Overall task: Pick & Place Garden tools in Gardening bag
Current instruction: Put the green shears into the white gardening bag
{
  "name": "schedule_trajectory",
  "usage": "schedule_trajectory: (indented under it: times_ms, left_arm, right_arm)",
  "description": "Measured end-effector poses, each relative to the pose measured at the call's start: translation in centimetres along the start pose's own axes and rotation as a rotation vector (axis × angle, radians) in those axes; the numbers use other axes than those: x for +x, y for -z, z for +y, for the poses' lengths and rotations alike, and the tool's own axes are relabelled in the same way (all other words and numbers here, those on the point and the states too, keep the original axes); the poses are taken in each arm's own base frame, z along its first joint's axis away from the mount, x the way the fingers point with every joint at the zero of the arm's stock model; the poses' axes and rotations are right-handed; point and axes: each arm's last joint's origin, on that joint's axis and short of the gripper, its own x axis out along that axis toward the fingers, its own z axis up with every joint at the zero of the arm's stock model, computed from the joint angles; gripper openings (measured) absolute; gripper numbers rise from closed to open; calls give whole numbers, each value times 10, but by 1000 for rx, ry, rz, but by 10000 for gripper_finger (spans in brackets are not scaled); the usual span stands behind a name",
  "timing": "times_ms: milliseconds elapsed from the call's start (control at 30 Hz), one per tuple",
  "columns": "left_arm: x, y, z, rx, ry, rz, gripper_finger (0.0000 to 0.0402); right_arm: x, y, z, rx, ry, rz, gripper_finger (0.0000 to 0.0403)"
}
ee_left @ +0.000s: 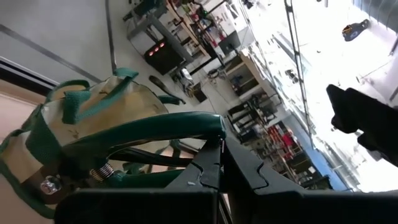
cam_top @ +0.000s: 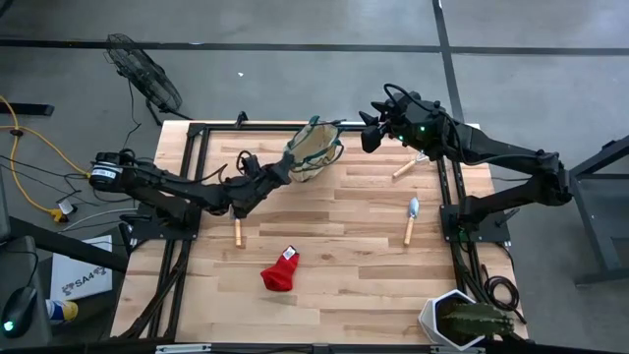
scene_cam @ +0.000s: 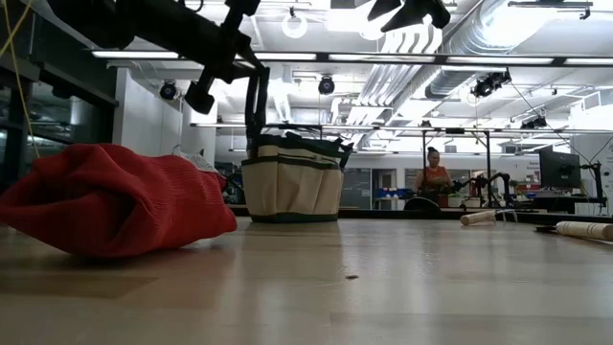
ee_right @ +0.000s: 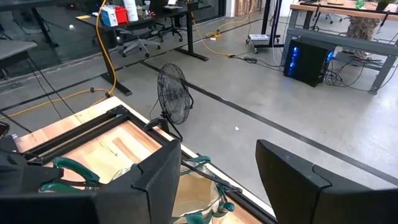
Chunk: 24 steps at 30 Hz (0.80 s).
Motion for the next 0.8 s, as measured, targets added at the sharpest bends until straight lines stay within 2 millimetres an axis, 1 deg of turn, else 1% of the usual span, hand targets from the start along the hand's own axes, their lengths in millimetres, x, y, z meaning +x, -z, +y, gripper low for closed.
schedule_trajectory:
  times_ms: [800]
  left_arm:
    - [0, 2, 7, 26, -68, -19, 0]
  right_arm:
    - [0, 1, 0, -8, 3, 14, 200]
